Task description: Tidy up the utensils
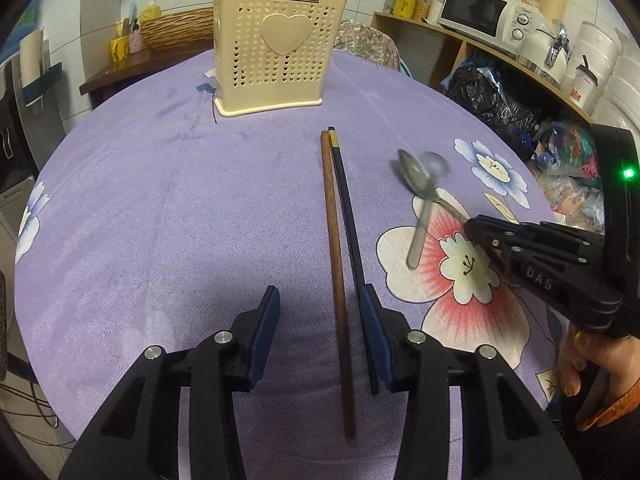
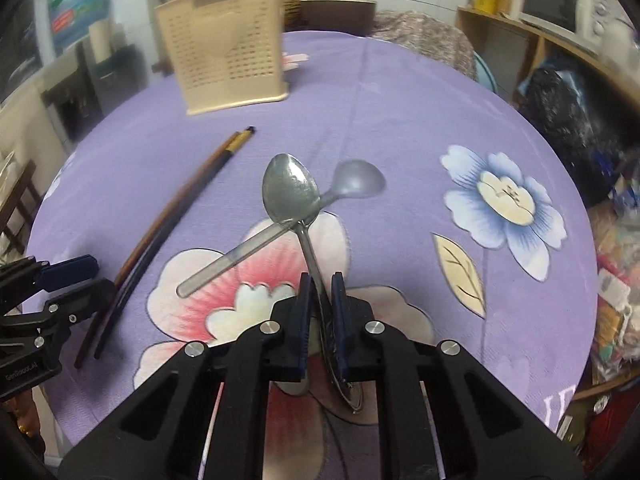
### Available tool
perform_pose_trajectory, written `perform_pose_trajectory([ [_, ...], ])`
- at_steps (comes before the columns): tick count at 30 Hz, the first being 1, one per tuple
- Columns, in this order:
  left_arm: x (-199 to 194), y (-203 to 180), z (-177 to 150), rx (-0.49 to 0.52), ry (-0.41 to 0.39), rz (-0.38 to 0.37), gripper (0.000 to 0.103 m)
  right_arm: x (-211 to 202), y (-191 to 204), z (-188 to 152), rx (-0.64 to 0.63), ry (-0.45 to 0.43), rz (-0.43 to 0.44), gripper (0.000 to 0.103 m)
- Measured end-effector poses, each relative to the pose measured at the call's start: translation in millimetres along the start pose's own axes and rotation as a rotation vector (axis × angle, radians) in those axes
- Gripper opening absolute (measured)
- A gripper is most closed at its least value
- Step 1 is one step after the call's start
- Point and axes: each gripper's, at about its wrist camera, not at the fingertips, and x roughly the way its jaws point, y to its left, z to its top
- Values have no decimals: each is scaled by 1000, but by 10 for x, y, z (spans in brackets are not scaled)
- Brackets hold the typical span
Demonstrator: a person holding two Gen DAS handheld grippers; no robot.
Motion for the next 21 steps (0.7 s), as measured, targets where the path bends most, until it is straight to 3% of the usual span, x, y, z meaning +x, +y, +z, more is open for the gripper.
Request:
perform_pose_trajectory([
  [9, 79, -76, 85, 32, 18, 24, 33, -58, -141, -69, 58, -5, 18, 12],
  [15, 164, -146, 178, 59, 27, 19, 33, -20, -352, -15, 188, 7, 136, 13],
  [17, 207, -174, 225, 79, 36, 24, 33, 0, -425, 31, 227, 10, 162, 17],
  [21, 288, -149, 329, 87, 38, 26, 28, -6, -501, 130, 279, 2, 214, 36],
])
